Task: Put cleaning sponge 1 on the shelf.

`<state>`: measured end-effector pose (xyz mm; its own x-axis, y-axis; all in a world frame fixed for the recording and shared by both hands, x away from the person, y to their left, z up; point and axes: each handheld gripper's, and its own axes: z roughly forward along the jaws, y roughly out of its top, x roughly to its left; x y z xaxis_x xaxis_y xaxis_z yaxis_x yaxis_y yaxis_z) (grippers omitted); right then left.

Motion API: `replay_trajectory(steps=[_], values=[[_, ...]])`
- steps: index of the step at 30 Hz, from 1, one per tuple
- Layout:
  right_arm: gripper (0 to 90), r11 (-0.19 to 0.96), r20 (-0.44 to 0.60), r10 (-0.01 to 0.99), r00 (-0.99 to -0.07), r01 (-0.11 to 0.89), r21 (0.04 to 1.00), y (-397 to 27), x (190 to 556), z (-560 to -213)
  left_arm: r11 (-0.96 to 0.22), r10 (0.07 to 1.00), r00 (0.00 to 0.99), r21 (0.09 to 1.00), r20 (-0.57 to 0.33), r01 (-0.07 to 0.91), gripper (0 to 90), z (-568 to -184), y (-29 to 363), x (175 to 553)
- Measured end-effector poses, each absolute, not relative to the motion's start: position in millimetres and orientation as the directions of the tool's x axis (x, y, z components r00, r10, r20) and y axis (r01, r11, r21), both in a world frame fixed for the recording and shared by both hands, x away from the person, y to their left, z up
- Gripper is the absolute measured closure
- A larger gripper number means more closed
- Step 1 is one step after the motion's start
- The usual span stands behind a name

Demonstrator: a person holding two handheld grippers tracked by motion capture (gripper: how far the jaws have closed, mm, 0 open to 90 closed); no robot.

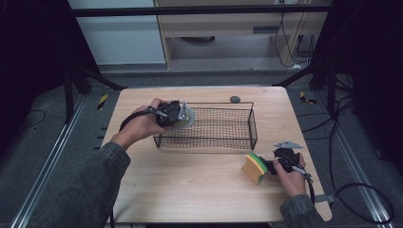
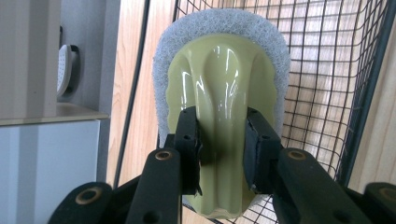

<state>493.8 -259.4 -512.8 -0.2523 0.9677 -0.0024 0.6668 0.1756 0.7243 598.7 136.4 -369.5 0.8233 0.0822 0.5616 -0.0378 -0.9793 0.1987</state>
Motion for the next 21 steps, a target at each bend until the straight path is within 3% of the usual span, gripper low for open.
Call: replay_trajectory(steps=[21], values=[[0.7, 0.176, -0.003, 0.968, -0.252, 0.667, 0.724, -259, 494, -513, -0.982, 0.096, 0.842, 0.189, 0.53, -0.007, 69.9, -390, 140, 610]])
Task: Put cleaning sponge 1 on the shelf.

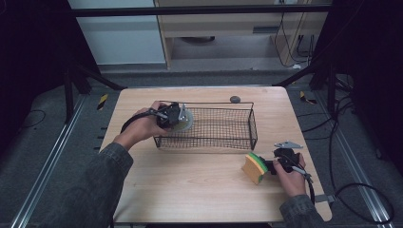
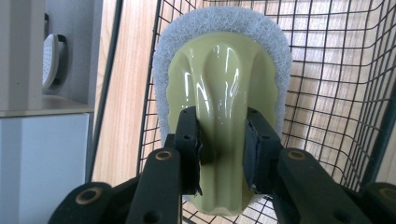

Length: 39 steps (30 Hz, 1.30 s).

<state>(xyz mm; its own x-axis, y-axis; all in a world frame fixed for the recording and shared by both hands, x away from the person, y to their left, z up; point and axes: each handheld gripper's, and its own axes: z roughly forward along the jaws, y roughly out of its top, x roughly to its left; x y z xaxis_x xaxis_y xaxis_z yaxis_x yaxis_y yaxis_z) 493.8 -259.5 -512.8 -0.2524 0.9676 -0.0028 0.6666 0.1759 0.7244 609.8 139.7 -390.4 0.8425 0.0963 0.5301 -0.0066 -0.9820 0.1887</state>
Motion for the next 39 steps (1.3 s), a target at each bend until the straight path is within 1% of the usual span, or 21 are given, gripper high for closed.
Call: replay_trajectory(steps=[9, 14, 26, 39], values=[[0.7, 0.175, -0.002, 0.968, -0.252, 0.666, 0.725, -259, 494, -513, -0.981, 0.114, 0.86, 0.196, 0.498, 0.017, 69.9, -404, 143, 615], [0.7, 0.176, -0.003, 0.968, -0.252, 0.667, 0.724, -259, 494, -513, -0.982, 0.104, 0.87, 0.186, 0.481, 0.015, 69.9, -409, 140, 618], [0.7, 0.176, -0.003, 0.968, -0.252, 0.666, 0.725, -259, 494, -513, -0.98, 0.122, 0.895, 0.197, 0.429, 0.039, 69.7, -412, 137, 625], [0.7, 0.175, -0.003, 0.968, -0.252, 0.667, 0.725, -259, 494, -513, -0.982, 0.128, 0.904, 0.183, 0.407, 0.057, 69.0, -416, 133, 628]])
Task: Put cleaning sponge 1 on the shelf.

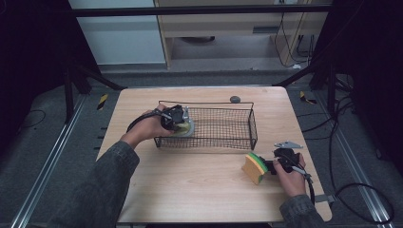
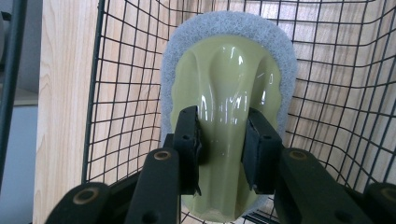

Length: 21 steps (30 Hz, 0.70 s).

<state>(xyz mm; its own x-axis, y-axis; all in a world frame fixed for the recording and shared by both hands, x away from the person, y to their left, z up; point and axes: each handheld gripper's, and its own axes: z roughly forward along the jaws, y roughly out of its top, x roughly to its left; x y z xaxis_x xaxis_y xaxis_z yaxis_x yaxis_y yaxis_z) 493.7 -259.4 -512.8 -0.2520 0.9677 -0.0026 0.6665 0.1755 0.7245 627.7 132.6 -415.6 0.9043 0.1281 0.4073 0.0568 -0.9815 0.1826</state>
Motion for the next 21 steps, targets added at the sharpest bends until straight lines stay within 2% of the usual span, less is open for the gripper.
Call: replay_trajectory(steps=[12, 21], values=[[0.7, 0.175, -0.002, 0.968, -0.252, 0.667, 0.724, -259.4, 493.7, -512.8, -0.984, 0.124, 0.912, 0.169, 0.39, 0.061, 68.4, -419.2, 126.7, 627.8], [0.7, 0.176, -0.003, 0.968, -0.252, 0.667, 0.724, -259.5, 493.7, -512.8, -0.982, 0.138, 0.915, 0.172, 0.378, 0.078, 62.4, -419.7, 127.1, 627.2]])
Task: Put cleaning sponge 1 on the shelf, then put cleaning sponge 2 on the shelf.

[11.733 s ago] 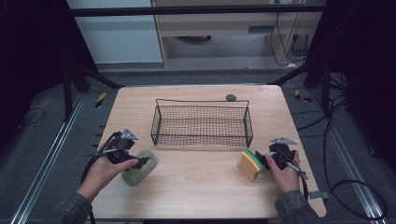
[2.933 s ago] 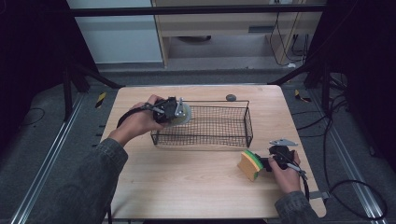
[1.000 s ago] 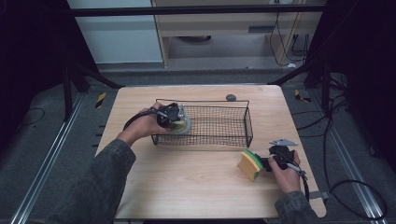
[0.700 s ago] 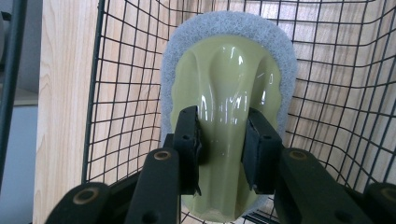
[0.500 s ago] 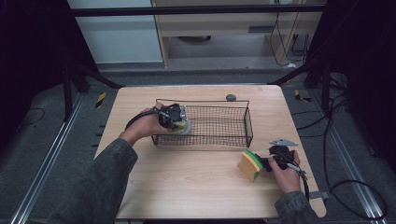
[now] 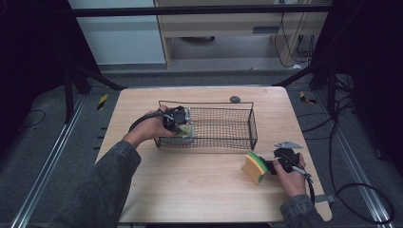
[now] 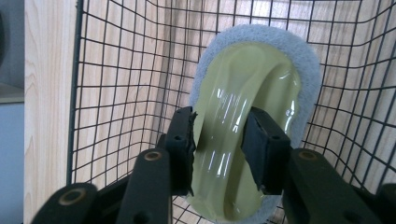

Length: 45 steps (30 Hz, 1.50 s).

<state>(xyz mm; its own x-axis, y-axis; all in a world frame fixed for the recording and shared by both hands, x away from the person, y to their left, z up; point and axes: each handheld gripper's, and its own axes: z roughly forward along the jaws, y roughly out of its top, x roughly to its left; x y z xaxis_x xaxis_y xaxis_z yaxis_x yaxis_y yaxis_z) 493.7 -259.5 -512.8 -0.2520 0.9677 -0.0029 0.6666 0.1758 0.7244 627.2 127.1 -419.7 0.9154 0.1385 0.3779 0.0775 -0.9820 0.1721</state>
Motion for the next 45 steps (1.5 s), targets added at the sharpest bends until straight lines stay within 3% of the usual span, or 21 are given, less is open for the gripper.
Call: replay_trajectory(steps=[4, 10, 13, 18, 23, 35, 43, 45], values=[[0.7, 0.176, -0.003, 0.968, -0.252, 0.667, 0.724, -259, 494, -513, -0.975, 0.153, 0.91, 0.207, 0.385, 0.076, 58.0, -412, 130, 626], [0.7, 0.175, -0.003, 0.968, -0.252, 0.667, 0.724, -259, 494, -513, -0.939, 0.234, 0.88, 0.331, 0.414, 0.094, 50.0, -387, 138, 620], [0.7, 0.175, -0.002, 0.968, -0.252, 0.667, 0.724, -259, 494, -513, -0.913, 0.29, 0.854, 0.394, 0.433, 0.11, 42.9, -376, 141, 615], [0.6, 0.176, -0.003, 0.968, -0.252, 0.667, 0.724, -259, 494, -513, -0.868, 0.386, 0.813, 0.47, 0.436, 0.16, 21.3, -365, 146, 606], [0.6, 0.174, -0.001, 0.968, -0.251, 0.667, 0.724, -259, 494, -513, -0.793, 0.491, 0.779, 0.57, 0.39, 0.215, 11.8, -356, 155, 593], [0.5, 0.175, -0.002, 0.968, -0.251, 0.668, 0.723, -260, 494, -513, -0.673, 0.614, 0.717, 0.694, 0.33, 0.257, 6.2, -353, 189, 558], [1.8, 0.176, -0.001, 0.967, -0.254, 0.666, 0.725, -260, 494, -512, -0.612, 0.682, 0.672, 0.73, 0.29, 0.306, 5.3, -388, 214, 526], [5.7, 0.188, -0.012, 0.967, -0.255, 0.676, 0.713, -263, 493, -510, -0.568, 0.721, 0.652, 0.738, 0.233, 0.364, 5.4, -410, 226, 513]])
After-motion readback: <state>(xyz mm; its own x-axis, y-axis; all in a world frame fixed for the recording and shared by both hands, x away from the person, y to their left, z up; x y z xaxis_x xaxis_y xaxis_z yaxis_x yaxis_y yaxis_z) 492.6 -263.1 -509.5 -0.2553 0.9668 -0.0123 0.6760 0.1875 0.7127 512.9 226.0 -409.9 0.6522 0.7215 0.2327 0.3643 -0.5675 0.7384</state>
